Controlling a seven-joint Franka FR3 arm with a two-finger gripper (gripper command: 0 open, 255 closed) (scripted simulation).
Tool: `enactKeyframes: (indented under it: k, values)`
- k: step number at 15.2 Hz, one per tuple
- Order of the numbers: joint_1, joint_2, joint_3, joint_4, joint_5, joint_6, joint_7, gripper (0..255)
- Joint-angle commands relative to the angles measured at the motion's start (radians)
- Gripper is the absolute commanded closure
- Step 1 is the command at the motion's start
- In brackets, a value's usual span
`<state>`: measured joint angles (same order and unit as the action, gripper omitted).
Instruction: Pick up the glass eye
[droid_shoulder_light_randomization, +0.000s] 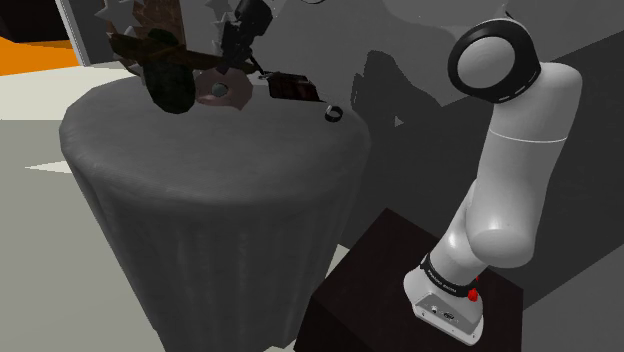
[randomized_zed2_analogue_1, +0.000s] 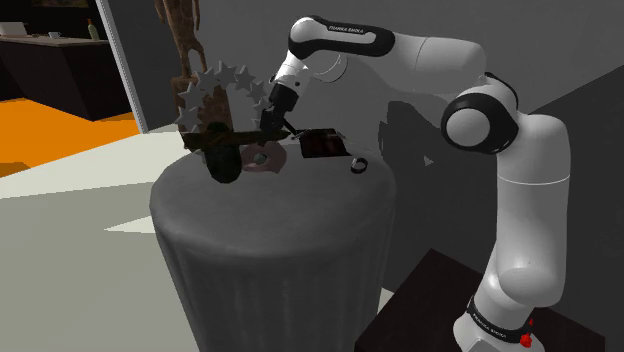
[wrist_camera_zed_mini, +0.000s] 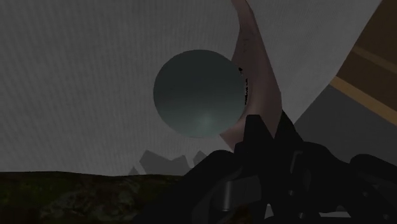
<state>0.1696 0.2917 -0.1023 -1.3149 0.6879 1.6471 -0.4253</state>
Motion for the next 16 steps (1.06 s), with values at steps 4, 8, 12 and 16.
enactKeyframes:
  k: [4, 8, 12, 16]
  values:
    - [-0.008, 0.02, 0.0, 0.087, 0.0, -0.056, 0.037, 255]
    - [-0.016, 0.044, 0.001, 0.174, 0.003, -0.109, 0.071, 255]
    - [-0.027, 0.079, 0.002, 0.277, 0.009, -0.166, 0.109, 255]
    - [-0.034, 0.103, 0.004, 0.343, 0.014, -0.2, 0.133, 255]
